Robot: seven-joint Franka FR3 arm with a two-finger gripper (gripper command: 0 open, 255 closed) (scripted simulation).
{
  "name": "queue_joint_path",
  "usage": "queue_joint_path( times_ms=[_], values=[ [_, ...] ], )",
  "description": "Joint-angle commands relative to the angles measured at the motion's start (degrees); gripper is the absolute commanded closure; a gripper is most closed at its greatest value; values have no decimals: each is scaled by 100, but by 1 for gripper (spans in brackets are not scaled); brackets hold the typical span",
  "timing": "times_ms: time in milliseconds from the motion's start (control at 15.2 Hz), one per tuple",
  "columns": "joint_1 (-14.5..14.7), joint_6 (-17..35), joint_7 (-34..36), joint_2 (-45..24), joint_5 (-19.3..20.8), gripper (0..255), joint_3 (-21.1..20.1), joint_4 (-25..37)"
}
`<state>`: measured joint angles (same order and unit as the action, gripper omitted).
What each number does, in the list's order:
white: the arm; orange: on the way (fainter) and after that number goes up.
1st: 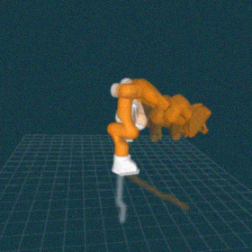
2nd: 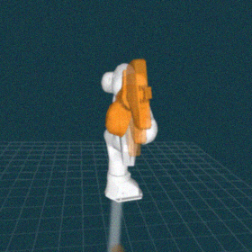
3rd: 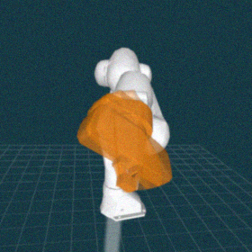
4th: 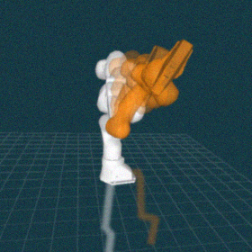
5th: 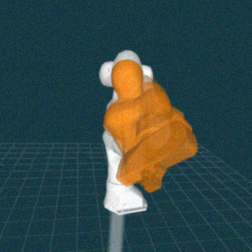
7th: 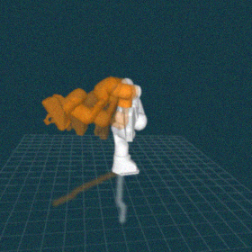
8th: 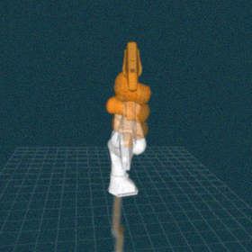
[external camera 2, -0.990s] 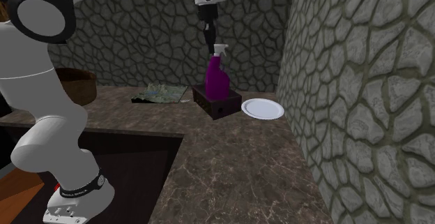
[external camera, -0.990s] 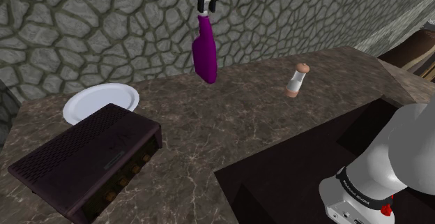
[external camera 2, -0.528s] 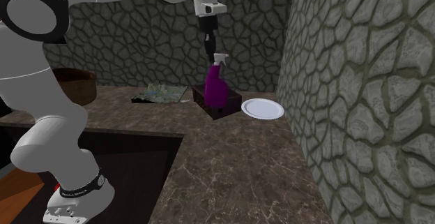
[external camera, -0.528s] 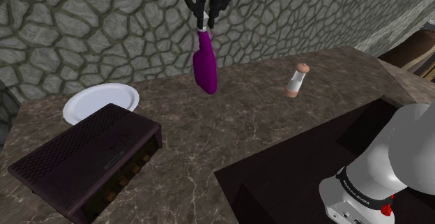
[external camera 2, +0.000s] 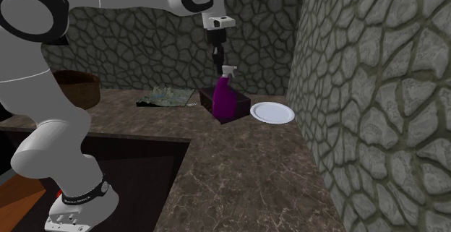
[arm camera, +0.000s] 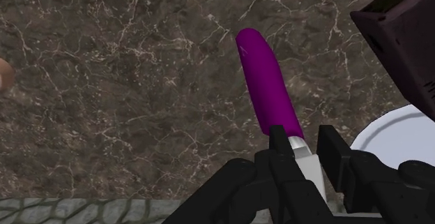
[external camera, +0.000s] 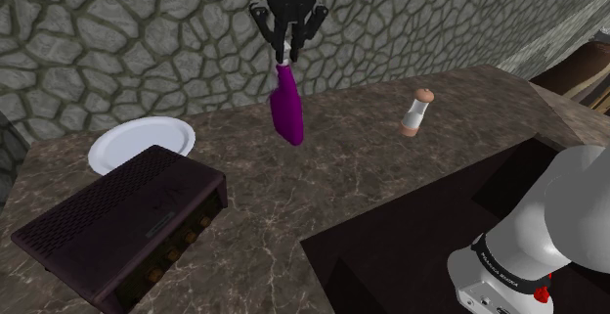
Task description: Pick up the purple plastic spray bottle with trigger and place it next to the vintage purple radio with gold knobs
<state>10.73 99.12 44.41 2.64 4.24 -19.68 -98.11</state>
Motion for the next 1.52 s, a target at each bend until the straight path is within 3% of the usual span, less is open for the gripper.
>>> queue_joint_path(
  times_ms=[0, 1452],
  values=[
    [1, 156, 12, 32, -9, 255, 0, -182],
    [5, 1827, 183, -100, 86, 255, -10, -1737]
  ],
)
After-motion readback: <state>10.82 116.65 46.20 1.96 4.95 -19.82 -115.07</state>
